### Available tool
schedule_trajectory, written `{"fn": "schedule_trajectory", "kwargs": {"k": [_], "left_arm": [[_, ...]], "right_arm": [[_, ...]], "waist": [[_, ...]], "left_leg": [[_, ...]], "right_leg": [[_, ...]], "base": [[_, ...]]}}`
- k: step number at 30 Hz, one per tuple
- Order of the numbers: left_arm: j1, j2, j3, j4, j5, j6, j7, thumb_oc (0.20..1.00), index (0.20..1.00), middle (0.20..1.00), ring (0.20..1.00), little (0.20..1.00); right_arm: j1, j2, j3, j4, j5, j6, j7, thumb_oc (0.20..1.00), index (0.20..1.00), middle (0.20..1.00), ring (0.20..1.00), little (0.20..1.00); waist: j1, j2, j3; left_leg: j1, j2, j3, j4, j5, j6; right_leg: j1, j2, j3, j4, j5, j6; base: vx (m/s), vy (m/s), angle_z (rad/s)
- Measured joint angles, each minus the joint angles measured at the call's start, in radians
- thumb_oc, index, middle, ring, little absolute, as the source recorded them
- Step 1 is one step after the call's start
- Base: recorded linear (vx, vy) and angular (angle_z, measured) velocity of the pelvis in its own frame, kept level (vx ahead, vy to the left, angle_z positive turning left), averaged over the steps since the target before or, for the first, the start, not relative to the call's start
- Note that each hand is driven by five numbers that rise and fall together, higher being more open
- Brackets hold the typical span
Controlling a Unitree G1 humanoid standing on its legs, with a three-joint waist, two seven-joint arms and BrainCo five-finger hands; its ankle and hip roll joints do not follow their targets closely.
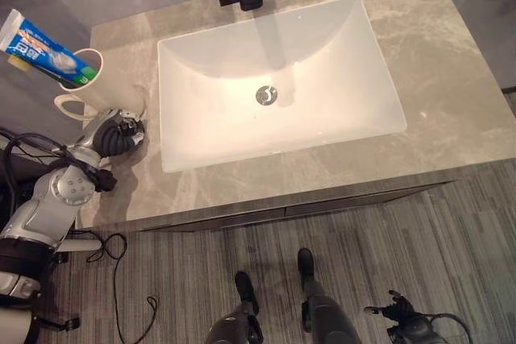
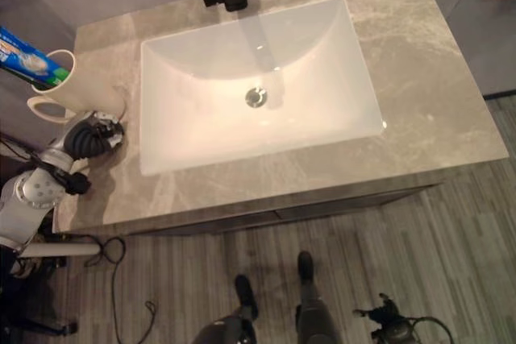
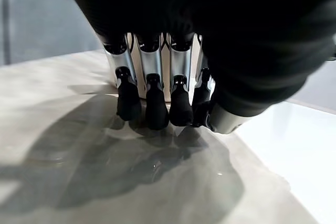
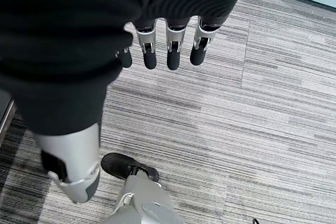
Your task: Put brush and paste in cup on sink, flatten towel.
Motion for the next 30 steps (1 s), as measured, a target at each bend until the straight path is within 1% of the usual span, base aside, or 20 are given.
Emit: {"fn": "schedule_trajectory", "kwargs": {"k": [7,8,11,16,18,22,23,26,30], "left_arm": [[-0.075,-0.003,-0.046,0.032,0.012,0.016,0.020,0.200,0.200,0.200,0.200,0.200],[-0.089,-0.003,-0.057,0.050,0.013,0.016,0.028,0.200,0.200,0.200,0.200,0.200],[-0.195,-0.003,-0.114,0.183,0.041,0.028,0.059,0.200,0.200,0.200,0.200,0.200],[-0.220,-0.003,-0.123,0.220,0.044,0.040,0.075,0.200,0.200,0.200,0.200,0.200],[-0.262,-0.003,-0.151,0.279,0.050,0.041,0.081,0.200,0.200,0.200,0.200,0.200],[-0.297,-0.001,-0.168,0.331,0.050,0.042,0.081,0.200,0.200,0.200,0.200,0.200],[-0.322,-0.001,-0.191,0.363,0.049,0.039,0.086,0.200,0.200,0.200,0.200,0.200],[-0.343,-0.001,-0.204,0.379,0.048,0.041,0.093,0.200,0.200,0.200,0.200,0.200],[-0.334,0.000,-0.195,0.360,0.040,0.041,0.102,0.200,0.200,0.200,0.200,0.200]], "right_arm": [[-0.005,0.008,0.012,-0.002,0.009,-0.001,-0.001,1.000,1.000,1.000,1.000,1.000],[-0.005,0.007,0.013,-0.002,0.010,-0.001,-0.001,1.000,1.000,1.000,1.000,1.000],[-0.020,0.006,0.039,-0.005,0.026,-0.002,-0.018,1.000,1.000,1.000,1.000,1.000],[-0.033,0.005,0.041,-0.006,0.026,-0.002,-0.019,1.000,1.000,1.000,1.000,1.000],[-0.037,0.004,0.042,-0.006,0.026,-0.003,-0.019,1.000,1.000,1.000,1.000,1.000],[-0.038,0.003,0.051,-0.005,0.026,-0.003,-0.019,1.000,1.000,1.000,1.000,1.000],[-0.037,0.003,0.051,-0.004,0.026,-0.003,-0.019,1.000,1.000,1.000,1.000,1.000],[-0.038,0.003,0.060,-0.005,0.027,-0.004,-0.019,1.000,1.000,1.000,1.000,1.000],[-0.038,0.003,0.060,-0.005,0.027,-0.004,-0.019,1.000,1.000,1.000,1.000,1.000]], "waist": [[-0.018,-0.005,0.004],[-0.018,-0.005,0.004],[-0.021,-0.007,0.004],[-0.036,-0.009,0.005],[-0.040,-0.011,0.005],[-0.043,-0.013,0.006],[-0.043,-0.014,0.006],[-0.044,-0.018,0.006],[-0.044,-0.020,0.007]], "left_leg": [[0.001,0.000,0.008,0.000,0.000,0.000],[0.001,0.000,0.010,0.000,0.000,0.000],[0.001,0.000,0.024,0.000,0.000,0.000],[-0.001,0.002,0.027,0.000,0.000,0.000],[-0.001,0.003,0.027,0.000,0.000,0.000],[-0.002,0.004,0.028,0.000,0.000,0.000],[-0.002,0.004,0.028,0.000,0.000,0.000],[-0.005,0.004,0.028,0.000,0.000,0.000],[-0.007,0.004,0.028,0.000,0.000,0.000]], "right_leg": [[-0.003,0.001,0.007,-0.003,-0.002,0.004],[-0.004,0.001,0.009,-0.001,-0.002,0.004],[-0.011,0.004,0.023,0.000,0.007,-0.003],[-0.014,0.007,0.024,0.000,0.012,-0.006],[-0.014,0.008,0.024,0.000,0.012,-0.006],[-0.016,0.009,0.026,0.000,0.012,-0.006],[-0.016,0.009,0.026,0.000,0.012,-0.006],[-0.019,0.009,0.027,0.000,0.012,-0.006],[-0.021,0.009,0.027,0.000,0.012,-0.006]], "base": [[0.02,-0.005,-0.02],[0.04,-0.009,-0.10],[0.01,-0.020,-0.12],[0.00,-0.005,-0.02],[0.00,0.000,0.00],[0.00,0.000,0.00],[0.00,0.000,0.00],[0.00,0.000,0.00],[0.00,0.000,0.00]]}}
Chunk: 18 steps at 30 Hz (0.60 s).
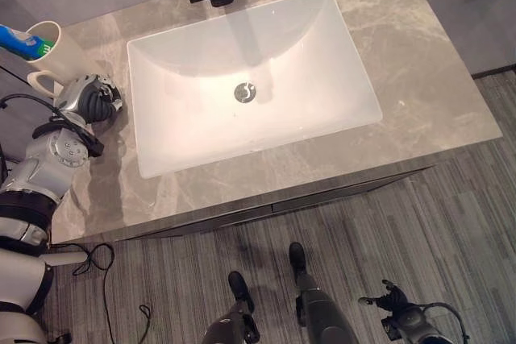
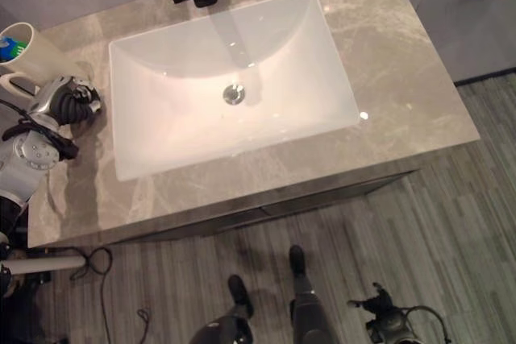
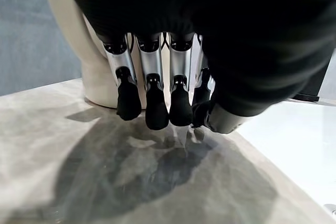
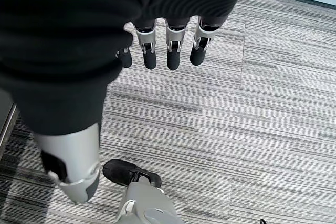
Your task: Put brush and paste in cup on sink, flatten towel.
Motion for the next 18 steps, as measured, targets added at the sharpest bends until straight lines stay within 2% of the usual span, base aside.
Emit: {"fn": "schedule_trajectory", "kwargs": {"k": [2,4,8,16,18], "left_arm": [[0.031,0.008,0.028,-0.038,-0.003,0.000,-0.001,0.200,0.200,0.200,0.200,0.200],[0.139,0.020,0.119,-0.140,-0.012,-0.005,-0.004,0.200,0.200,0.200,0.200,0.200],[0.190,0.057,0.139,-0.154,-0.012,-0.006,-0.008,0.200,0.200,0.200,0.200,0.200],[0.170,0.084,0.158,-0.026,-0.011,-0.006,-0.012,0.200,0.200,0.200,0.200,0.200],[0.074,0.084,0.098,0.055,-0.010,0.000,0.008,0.200,0.200,0.200,0.200,0.200]], "right_arm": [[-0.001,0.000,-0.001,-0.002,0.000,-0.001,0.000,1.000,1.000,1.000,1.000,1.000],[0.000,0.000,-0.002,-0.001,0.000,-0.001,0.000,1.000,1.000,1.000,1.000,1.000],[-0.001,-0.001,-0.005,0.000,0.000,0.000,0.001,1.000,1.000,1.000,1.000,1.000],[-0.001,-0.002,-0.004,-0.003,0.000,-0.004,0.001,1.000,1.000,1.000,1.000,1.000],[-0.004,-0.002,-0.001,-0.012,0.000,-0.007,0.001,1.000,1.000,1.000,1.000,1.000]], "waist": [[0.002,-0.003,0.002],[0.002,-0.009,0.006],[0.008,-0.012,0.007],[0.013,-0.012,0.008],[0.012,-0.013,0.009]], "left_leg": [[0.000,0.000,0.001,0.000,0.000,0.000],[0.002,0.000,0.005,0.000,-0.001,0.000],[0.001,0.002,0.003,0.000,-0.001,0.000],[-0.012,0.001,0.004,0.000,0.000,0.000],[-0.033,0.000,0.001,0.000,0.002,-0.001]], "right_leg": [[0.000,0.000,0.001,0.000,0.001,0.000],[0.000,0.001,0.003,0.000,0.001,-0.001],[0.000,0.002,0.003,0.000,0.001,-0.001],[-0.015,0.001,0.003,0.000,0.002,-0.002],[-0.034,0.000,0.002,0.000,0.004,-0.001]], "base": [[0.02,0.010,-0.02],[0.01,0.008,-0.04],[0.00,0.000,0.00],[0.00,0.000,0.00],[-0.01,0.022,0.04]]}}
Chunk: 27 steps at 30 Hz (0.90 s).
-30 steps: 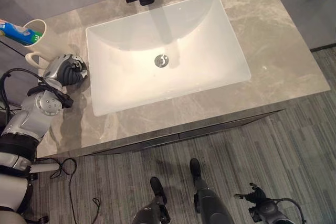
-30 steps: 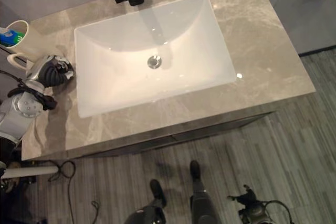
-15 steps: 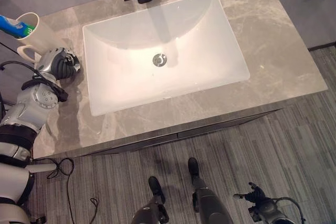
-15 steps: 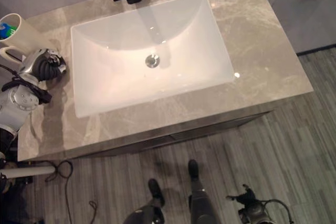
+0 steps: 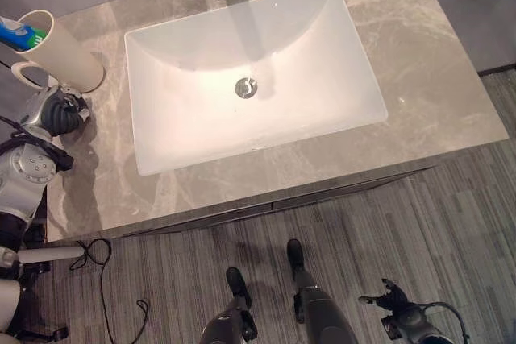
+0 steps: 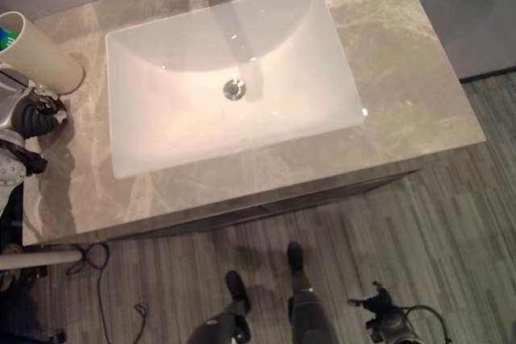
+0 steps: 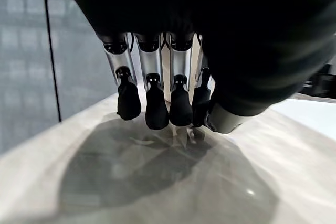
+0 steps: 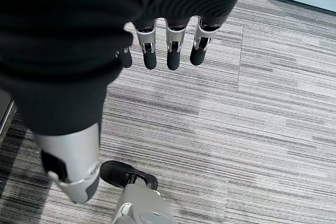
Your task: Put brush and paste in cup on sink, flatten towel.
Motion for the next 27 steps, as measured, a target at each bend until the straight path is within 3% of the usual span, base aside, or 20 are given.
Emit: {"fn": "schedule_trajectory", "kwargs": {"k": [1,9,27], "left_arm": [[-0.100,0.000,-0.059,0.074,0.000,-0.002,0.030,0.200,0.200,0.200,0.200,0.200],[-0.333,0.015,-0.160,0.234,-0.001,-0.001,0.102,0.200,0.200,0.200,0.200,0.200],[-0.475,0.034,-0.220,0.387,0.000,0.007,0.163,0.200,0.200,0.200,0.200,0.200]], "right_arm": [[-0.002,-0.001,0.018,-0.018,0.002,-0.009,-0.001,1.000,1.000,1.000,1.000,1.000],[-0.017,0.005,0.059,-0.048,0.021,-0.038,-0.010,1.000,1.000,1.000,1.000,1.000],[-0.021,0.015,0.111,-0.056,0.040,-0.062,-0.022,1.000,1.000,1.000,1.000,1.000]], "waist": [[-0.001,-0.007,0.005],[-0.028,-0.051,0.037],[-0.054,-0.086,0.039]], "left_leg": [[-0.027,-0.002,0.000,0.000,0.007,0.003],[-0.060,-0.003,0.026,0.000,0.011,0.004],[-0.098,-0.008,0.075,0.000,0.010,0.005]], "right_leg": [[-0.028,-0.001,0.002,0.000,0.006,0.003],[-0.075,0.003,0.030,0.000,0.026,-0.002],[-0.138,0.007,0.083,0.000,0.047,0.002]], "base": [[0.00,0.000,0.00],[0.01,0.008,-0.09],[0.01,0.015,-0.07]]}}
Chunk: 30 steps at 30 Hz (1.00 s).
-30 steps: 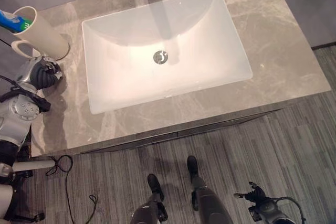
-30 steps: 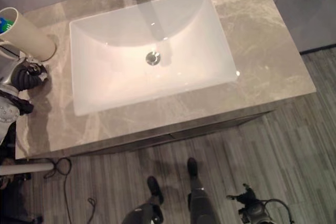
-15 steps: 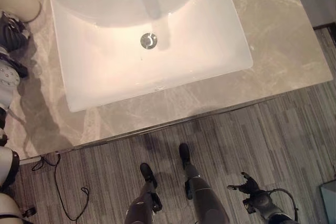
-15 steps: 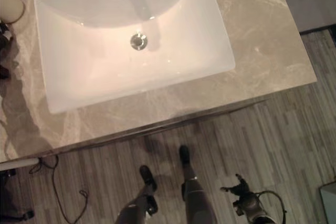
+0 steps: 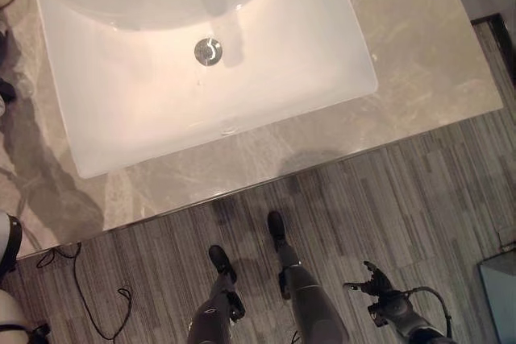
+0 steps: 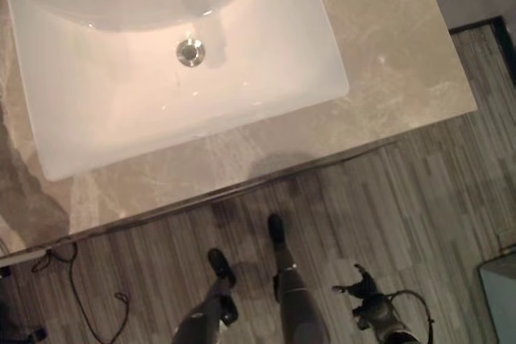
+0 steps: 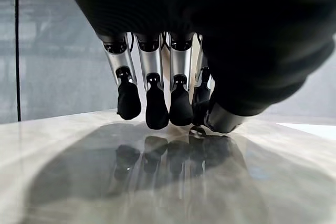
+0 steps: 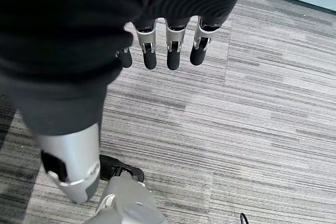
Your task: Put brush and paste in cup on sink, flatten towel.
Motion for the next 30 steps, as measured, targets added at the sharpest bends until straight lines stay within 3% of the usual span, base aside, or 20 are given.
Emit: {"fn": "schedule_trajectory", "kwargs": {"k": [8,12,16,19,26,30], "left_arm": [[0.021,0.022,0.016,0.011,0.002,-0.002,-0.036,0.200,0.200,0.200,0.200,0.200],[0.036,0.039,0.018,0.066,0.013,0.000,-0.041,0.200,0.200,0.200,0.200,0.200],[0.024,0.036,0.020,0.114,0.011,0.022,-0.025,0.200,0.200,0.200,0.200,0.200],[-0.007,0.019,-0.004,0.108,0.009,0.037,0.003,0.200,0.200,0.200,0.200,0.200],[-0.070,-0.001,-0.084,0.108,0.022,0.050,0.029,0.200,0.200,0.200,0.200,0.200],[-0.121,-0.024,-0.134,0.104,0.026,0.061,0.049,0.200,0.200,0.200,0.200,0.200]], "right_arm": [[-0.005,-0.001,-0.001,0.012,0.000,0.004,0.002,1.000,1.000,1.000,1.000,1.000],[-0.006,-0.001,0.001,0.017,0.000,0.005,0.003,1.000,1.000,1.000,1.000,1.000],[-0.001,0.000,-0.004,0.017,0.029,-0.001,0.001,1.000,1.000,1.000,1.000,1.000],[0.031,0.001,0.001,0.019,0.039,-0.010,0.003,1.000,1.000,1.000,1.000,1.000],[0.088,0.014,0.026,0.076,0.038,-0.014,0.006,1.000,1.000,1.000,1.000,1.000],[0.116,0.027,0.032,0.071,0.040,-0.022,0.008,1.000,1.000,1.000,1.000,1.000]], "waist": [[-0.001,-0.004,-0.005],[-0.004,-0.020,-0.023],[-0.009,-0.059,-0.055],[-0.010,-0.081,-0.070],[-0.010,-0.092,-0.083],[-0.020,-0.108,-0.095]], "left_leg": [[0.003,0.000,0.000,0.000,0.000,0.000],[0.005,-0.002,0.002,0.000,0.000,0.000],[0.007,0.006,0.003,0.000,0.001,-0.002],[-0.001,0.008,-0.007,0.000,0.004,-0.006],[-0.016,0.000,-0.006,0.000,0.003,-0.004],[-0.020,-0.002,0.002,0.001,-0.002,-0.001]], "right_leg": [[0.002,0.001,0.000,0.000,0.006,-0.005],[0.002,0.005,0.006,0.000,0.008,-0.006],[0.002,0.013,0.011,0.000,0.008,-0.006],[-0.002,0.013,0.000,0.000,0.008,-0.005],[-0.018,0.005,0.002,0.000,0.010,-0.003],[-0.026,0.004,0.017,0.000,-0.003,0.015]], "base": [[0.00,0.004,0.00],[0.01,0.013,-0.03],[0.00,0.004,-0.02],[0.01,0.033,0.08],[0.01,0.053,0.01],[0.04,0.061,-0.05]]}}
